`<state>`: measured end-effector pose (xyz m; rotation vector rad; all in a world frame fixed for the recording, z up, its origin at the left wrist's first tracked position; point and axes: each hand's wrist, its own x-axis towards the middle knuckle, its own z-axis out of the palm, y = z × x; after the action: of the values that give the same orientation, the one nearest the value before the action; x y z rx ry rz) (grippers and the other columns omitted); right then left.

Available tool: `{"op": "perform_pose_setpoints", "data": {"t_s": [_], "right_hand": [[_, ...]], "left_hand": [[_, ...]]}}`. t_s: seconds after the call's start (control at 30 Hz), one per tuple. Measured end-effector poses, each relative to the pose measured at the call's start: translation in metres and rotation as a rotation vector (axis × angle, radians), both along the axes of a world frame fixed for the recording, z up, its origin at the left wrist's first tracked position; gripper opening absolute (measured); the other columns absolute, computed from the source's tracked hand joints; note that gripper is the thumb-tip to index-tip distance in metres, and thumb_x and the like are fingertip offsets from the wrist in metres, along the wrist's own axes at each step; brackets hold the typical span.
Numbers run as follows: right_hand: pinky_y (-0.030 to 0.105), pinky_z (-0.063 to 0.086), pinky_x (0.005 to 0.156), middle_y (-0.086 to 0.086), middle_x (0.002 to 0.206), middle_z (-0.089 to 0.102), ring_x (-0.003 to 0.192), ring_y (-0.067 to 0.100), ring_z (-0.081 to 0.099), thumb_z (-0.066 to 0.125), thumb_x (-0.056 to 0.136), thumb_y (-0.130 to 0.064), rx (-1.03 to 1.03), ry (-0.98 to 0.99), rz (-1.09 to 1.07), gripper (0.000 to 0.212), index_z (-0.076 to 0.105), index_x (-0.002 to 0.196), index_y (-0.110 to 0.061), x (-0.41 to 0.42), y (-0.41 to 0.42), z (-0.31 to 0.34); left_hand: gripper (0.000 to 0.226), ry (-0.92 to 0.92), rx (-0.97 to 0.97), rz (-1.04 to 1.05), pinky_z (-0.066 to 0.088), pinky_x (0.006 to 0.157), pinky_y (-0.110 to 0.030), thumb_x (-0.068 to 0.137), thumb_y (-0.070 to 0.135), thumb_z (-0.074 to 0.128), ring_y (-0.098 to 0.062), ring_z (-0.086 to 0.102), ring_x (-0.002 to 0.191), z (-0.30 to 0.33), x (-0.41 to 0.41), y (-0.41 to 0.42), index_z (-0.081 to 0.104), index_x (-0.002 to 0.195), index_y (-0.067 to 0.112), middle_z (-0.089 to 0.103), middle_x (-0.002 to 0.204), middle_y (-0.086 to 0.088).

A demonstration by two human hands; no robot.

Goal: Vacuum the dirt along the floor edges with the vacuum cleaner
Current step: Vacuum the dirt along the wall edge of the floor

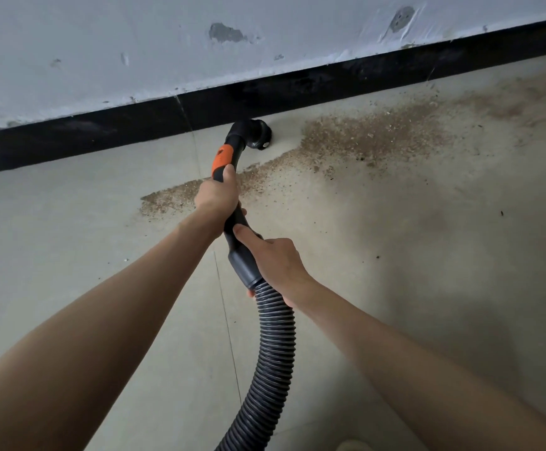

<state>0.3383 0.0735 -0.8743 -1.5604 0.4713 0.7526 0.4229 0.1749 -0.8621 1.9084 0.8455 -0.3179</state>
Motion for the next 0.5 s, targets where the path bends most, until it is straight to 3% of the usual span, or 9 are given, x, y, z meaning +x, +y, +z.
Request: {"op": "perform_pose_setpoints", "data": {"t_s": [0.13, 0.23, 0.33, 0.5], "right_hand": [[0.040, 0.057, 0.063, 0.016, 0.077, 0.062, 0.059, 0.031, 0.060, 0.068, 0.080, -0.054, 0.010, 0.009, 0.035, 0.052, 0.056, 0.075, -0.004, -0.006, 0.014, 0.006], [0.041, 0.056, 0.065, 0.014, 0.075, 0.061, 0.060, 0.030, 0.059, 0.066, 0.080, -0.055, -0.002, -0.009, 0.087, 0.051, 0.055, 0.070, -0.006, -0.018, 0.028, 0.011], [0.035, 0.053, 0.054, 0.010, 0.067, 0.061, 0.050, 0.027, 0.058, 0.066, 0.080, -0.054, 0.007, -0.045, 0.137, 0.051, 0.054, 0.065, -0.007, -0.030, 0.048, 0.020], [0.027, 0.048, 0.042, 0.006, 0.051, 0.060, 0.040, 0.025, 0.058, 0.068, 0.076, -0.056, -0.011, -0.051, 0.284, 0.054, 0.058, 0.066, -0.005, -0.038, 0.091, 0.043]], "left_hand": [[0.046, -0.008, -0.004, 0.002, 0.053, 0.090, -0.048, 0.098, 0.048, 0.035, -0.035, 0.065, 0.097, 0.007, -0.009, 0.017, 0.050, 0.096, 0.005, 0.058, 0.093, -0.015], [0.041, -0.021, -0.054, 0.038, 0.055, 0.086, -0.045, 0.098, 0.045, 0.037, -0.032, 0.062, 0.081, 0.011, -0.025, 0.035, 0.047, 0.081, 0.010, 0.056, 0.081, -0.012], [0.039, -0.039, -0.075, 0.082, 0.056, 0.069, -0.037, 0.097, 0.045, 0.037, -0.025, 0.060, 0.065, 0.019, -0.042, 0.063, 0.046, 0.080, 0.011, 0.056, 0.074, -0.009], [0.034, -0.021, -0.193, 0.228, 0.047, 0.039, -0.025, 0.096, 0.036, 0.043, -0.024, 0.062, 0.059, 0.037, -0.067, 0.129, 0.042, 0.109, 0.005, 0.058, 0.084, -0.012]]}}
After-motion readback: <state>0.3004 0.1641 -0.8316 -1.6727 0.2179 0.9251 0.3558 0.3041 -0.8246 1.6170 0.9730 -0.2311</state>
